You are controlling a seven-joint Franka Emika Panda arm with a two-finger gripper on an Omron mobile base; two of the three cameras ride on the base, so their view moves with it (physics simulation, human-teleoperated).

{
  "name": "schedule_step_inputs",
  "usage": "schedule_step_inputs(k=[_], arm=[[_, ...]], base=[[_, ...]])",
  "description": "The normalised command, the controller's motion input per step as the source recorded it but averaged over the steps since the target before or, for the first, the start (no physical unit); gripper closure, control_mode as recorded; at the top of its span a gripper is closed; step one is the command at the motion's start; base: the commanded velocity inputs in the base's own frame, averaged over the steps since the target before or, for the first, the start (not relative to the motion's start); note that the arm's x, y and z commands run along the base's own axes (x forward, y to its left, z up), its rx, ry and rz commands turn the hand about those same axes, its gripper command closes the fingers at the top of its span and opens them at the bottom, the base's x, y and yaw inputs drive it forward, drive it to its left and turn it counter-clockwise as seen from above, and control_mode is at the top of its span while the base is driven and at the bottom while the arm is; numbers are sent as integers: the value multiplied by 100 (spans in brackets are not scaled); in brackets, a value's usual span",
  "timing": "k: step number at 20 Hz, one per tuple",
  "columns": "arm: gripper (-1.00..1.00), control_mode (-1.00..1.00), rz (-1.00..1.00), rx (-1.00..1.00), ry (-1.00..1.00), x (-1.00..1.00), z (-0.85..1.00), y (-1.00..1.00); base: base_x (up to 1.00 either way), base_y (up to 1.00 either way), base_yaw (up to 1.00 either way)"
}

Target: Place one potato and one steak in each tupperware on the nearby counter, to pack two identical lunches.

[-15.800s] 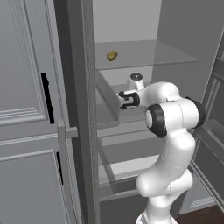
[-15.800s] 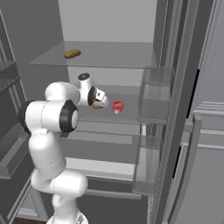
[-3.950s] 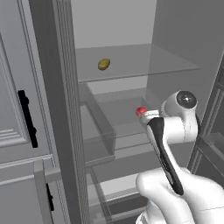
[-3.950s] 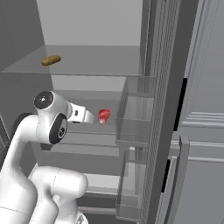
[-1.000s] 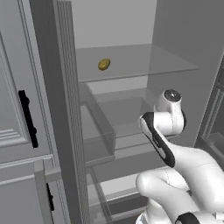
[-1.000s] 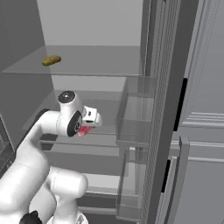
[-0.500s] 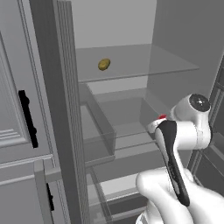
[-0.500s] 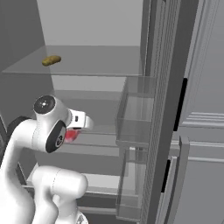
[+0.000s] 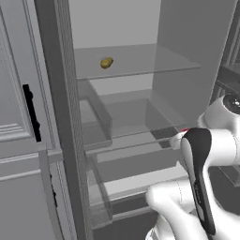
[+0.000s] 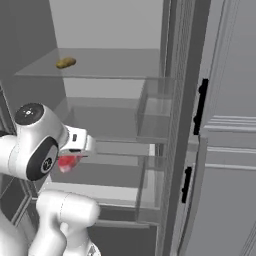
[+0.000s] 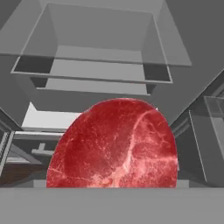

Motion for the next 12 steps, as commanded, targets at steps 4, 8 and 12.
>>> schedule_step_inputs(k=[4,8,12], arm=[[100,100,0,0,0,0,0,0],[100,100,0,0,0,0,0,0],[100,100,0,0,0,0,0,0]], base=[[-100,1,0],[-100,21,10],[-100,49,17]])
